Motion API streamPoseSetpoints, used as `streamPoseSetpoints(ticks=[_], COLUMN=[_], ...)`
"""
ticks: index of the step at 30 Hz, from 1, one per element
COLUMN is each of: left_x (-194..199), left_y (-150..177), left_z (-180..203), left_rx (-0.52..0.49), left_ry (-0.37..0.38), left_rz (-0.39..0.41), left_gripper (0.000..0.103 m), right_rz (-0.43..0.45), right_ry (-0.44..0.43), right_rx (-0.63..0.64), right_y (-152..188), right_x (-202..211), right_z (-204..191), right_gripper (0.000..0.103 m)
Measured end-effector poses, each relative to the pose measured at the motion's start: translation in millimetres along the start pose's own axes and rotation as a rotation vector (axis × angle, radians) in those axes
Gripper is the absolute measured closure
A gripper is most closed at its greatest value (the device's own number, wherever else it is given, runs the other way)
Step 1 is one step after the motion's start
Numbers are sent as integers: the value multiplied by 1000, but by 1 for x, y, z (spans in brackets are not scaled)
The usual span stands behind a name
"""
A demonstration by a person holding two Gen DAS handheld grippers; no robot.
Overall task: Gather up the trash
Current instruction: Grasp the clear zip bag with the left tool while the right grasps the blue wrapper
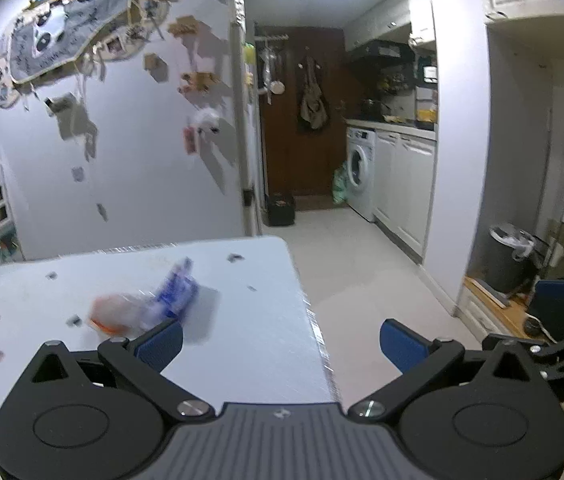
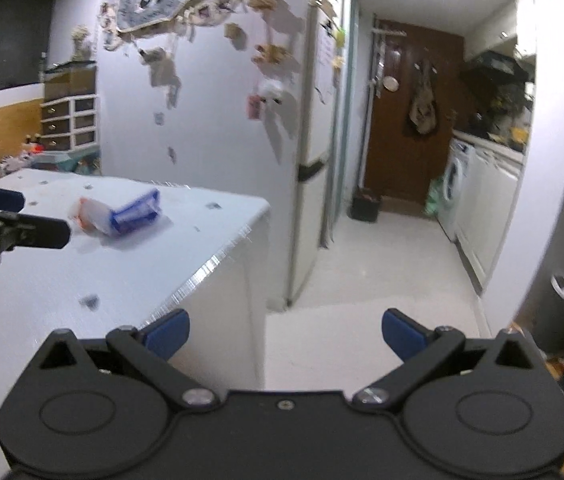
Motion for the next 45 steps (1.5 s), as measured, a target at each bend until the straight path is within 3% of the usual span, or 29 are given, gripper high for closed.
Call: streamPoseSetpoints(ticks=[13,22,28,37,39,41,45], left_x=[-26,-66,-90,-102,-107,-112,-122], left_y=[-53,-52,-30,6,14,19,26], left_z=[-107,-178,-220,-268,-274,-272,-262], left_rx=[12,121,212,176,169,144,49], left_ry=[-98,-167,-193,-213,-202,-193,-171], left_rz=[68,114,96,13,-7,-19,-64], left_gripper=[0,0,0,3,11,15,28], right_rz=[82,59,14,-154,-200,-231,-261], right_ry=[-110,-164,-179,-219,-224,-227,-229], right_rx=[62,-6,-83,-303,-353,-394,-465], right_y=[-86,-130,-137,-122,-115,-107,-96], right_x=[-44,-96,-130,-190,-202,-210,-224], right_z=[-88,-138,-167,-203,-211,-219,-231], right_gripper=[0,0,0,0,1,10,17])
Point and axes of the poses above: each gripper's, at about its wrist camera, not at the fingertips, and x roughly against the way its jaws point, z to its right, y to its underside, the point moved 2 cm from there along -x, roughly the way its jaws point, and after that the axes turned 14 degrees about y, right-handed, at the moved point
